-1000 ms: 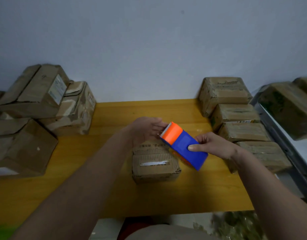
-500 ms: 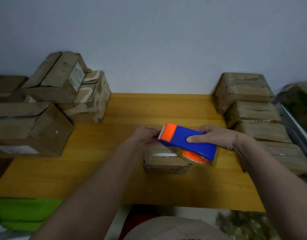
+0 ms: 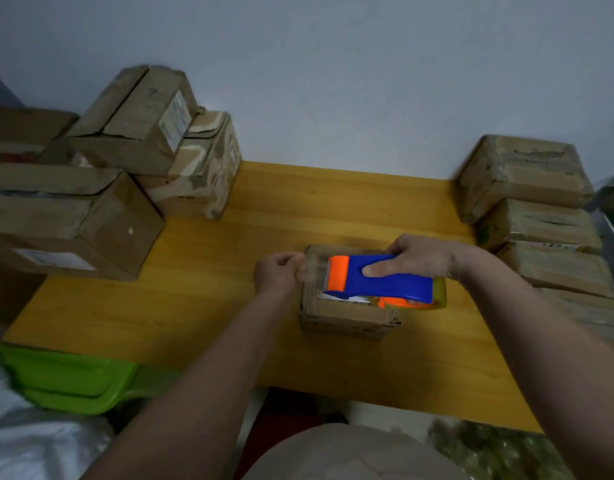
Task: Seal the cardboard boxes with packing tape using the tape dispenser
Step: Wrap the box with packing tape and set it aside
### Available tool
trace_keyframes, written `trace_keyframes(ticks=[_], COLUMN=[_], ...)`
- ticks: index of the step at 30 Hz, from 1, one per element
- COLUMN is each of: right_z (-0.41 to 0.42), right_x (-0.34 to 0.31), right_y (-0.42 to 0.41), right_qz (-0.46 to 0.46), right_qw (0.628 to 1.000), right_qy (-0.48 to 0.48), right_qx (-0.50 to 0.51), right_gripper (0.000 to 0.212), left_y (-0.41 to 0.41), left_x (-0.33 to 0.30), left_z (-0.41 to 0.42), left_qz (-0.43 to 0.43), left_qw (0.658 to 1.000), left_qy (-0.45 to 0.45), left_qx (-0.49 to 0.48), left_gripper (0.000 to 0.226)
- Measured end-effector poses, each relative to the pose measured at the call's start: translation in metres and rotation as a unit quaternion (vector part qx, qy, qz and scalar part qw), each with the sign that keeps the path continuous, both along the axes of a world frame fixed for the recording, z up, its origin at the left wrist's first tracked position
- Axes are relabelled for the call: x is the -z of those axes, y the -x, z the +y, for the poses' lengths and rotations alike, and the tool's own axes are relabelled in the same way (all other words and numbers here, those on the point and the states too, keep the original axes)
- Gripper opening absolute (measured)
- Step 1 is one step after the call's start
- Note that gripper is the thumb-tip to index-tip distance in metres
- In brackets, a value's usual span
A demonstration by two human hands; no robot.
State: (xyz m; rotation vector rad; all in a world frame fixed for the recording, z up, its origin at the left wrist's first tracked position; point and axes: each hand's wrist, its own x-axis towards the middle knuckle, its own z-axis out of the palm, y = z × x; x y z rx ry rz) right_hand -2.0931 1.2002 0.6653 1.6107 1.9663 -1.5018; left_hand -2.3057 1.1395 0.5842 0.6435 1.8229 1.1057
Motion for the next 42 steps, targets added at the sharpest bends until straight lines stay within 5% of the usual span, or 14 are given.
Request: trace_keyframes(ticks=[4,10,19,21,25,28,31,37,42], right_z=[0.009,0.019,0.018,0.019,0.019,0.019,0.020,0.021,0.022], right_x=[-0.001,0.001,0.011,0.010,0.008,0.007,0.007,0.009,0.010], right_y=[0.020,0.046,0.056,0.056,0.058,0.058,0.057,0.057,0.056], right_qz=[-0.050,-0.118,-0.132,-0.133,-0.126,-0.124,-0.121,-0.119,-0.117], right_qw=[0.998,0.992,0.991,0.990,0.991,0.991,0.991,0.992,0.992], right_qy=[-0.013,-0.025,0.004,0.008,0.016,0.019,0.024,0.022,0.026], right_qx=[-0.021,-0.043,-0.036,-0.037,-0.037,-0.041,-0.042,-0.044,-0.047], right_gripper=[0.054,0.049,0.048,0.048,0.049,0.048,0.048,0.051,0.053], left_y=[-0.004,-0.006,-0.002,-0.001,0.008,0.006,-0.011,-0.006,-0.013], left_x=[0.013,0.037,0.067,0.071,0.080,0.079,0.077,0.081,0.079], left_z=[0.001,0.000,-0.005,-0.001,0.002,-0.017,-0.031,-0.023,0.011], left_qz=[0.156,0.235,0.270,0.260,0.266,0.294,0.264,0.273,0.225], left_qw=[0.988,0.972,0.955,0.953,0.927,0.952,0.952,0.952,0.947], left_qy=[-0.016,-0.017,-0.008,0.039,0.198,0.016,-0.096,0.051,0.095], left_qx=[0.014,0.023,0.123,0.148,0.175,0.079,0.119,0.126,0.207], left_gripper=[0.019,0.026,0.027,0.021,0.051,0.036,0.030,0.060,0.055])
